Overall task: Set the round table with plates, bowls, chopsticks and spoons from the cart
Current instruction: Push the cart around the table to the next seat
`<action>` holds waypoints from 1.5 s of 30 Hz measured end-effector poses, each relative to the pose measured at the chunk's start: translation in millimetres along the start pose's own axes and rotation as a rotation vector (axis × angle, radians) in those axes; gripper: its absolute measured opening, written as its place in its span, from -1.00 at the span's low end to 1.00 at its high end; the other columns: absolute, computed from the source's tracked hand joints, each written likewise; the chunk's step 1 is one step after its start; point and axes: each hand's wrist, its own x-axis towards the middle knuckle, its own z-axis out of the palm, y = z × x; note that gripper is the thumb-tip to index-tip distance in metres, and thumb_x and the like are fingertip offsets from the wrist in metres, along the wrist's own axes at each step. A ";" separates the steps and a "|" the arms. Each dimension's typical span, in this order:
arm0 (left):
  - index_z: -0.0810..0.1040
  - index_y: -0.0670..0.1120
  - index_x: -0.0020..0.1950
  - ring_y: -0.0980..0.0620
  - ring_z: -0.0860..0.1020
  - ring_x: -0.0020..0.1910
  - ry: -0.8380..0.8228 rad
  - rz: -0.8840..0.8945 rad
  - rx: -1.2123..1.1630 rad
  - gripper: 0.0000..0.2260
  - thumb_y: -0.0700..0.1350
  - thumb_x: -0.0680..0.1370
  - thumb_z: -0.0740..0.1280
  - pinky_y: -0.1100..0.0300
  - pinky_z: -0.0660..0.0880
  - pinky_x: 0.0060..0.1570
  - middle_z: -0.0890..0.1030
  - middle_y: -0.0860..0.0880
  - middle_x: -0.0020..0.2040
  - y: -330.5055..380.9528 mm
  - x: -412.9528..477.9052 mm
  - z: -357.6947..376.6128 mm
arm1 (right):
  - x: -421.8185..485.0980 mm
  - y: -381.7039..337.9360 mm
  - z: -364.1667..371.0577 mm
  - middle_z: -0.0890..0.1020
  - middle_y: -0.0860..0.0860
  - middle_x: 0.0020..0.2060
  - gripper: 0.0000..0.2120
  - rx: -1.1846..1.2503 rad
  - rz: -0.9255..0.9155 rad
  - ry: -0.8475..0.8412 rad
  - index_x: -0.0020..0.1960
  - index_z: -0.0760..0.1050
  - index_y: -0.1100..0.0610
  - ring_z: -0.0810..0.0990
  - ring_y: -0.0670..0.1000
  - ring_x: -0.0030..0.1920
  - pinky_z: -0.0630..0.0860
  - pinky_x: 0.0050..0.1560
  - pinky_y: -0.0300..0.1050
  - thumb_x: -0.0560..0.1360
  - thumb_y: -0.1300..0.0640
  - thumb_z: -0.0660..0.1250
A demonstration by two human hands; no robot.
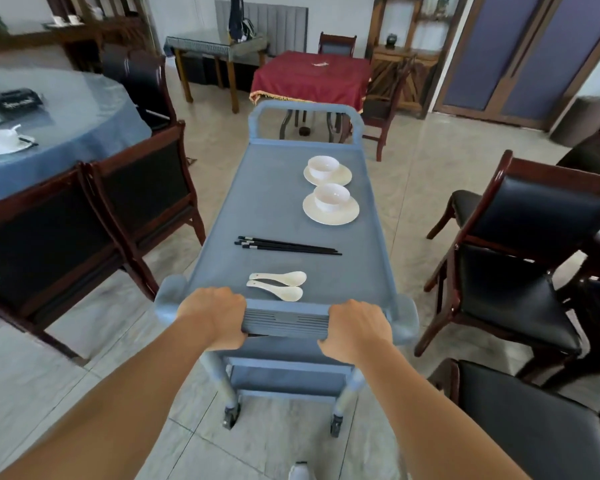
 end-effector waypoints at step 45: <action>0.37 0.08 -0.25 0.00 0.45 -0.32 -0.176 -0.396 -0.180 -0.78 0.20 0.31 0.14 0.13 0.37 -0.31 0.37 0.10 -0.36 -70.7 740.4 -157.0 | 775.5 379.8 -108.8 0.39 -0.06 -0.43 -0.83 -0.028 -0.429 -0.058 -0.27 0.41 0.04 0.42 0.08 -0.36 0.34 -0.36 -0.15 0.27 -0.06 0.27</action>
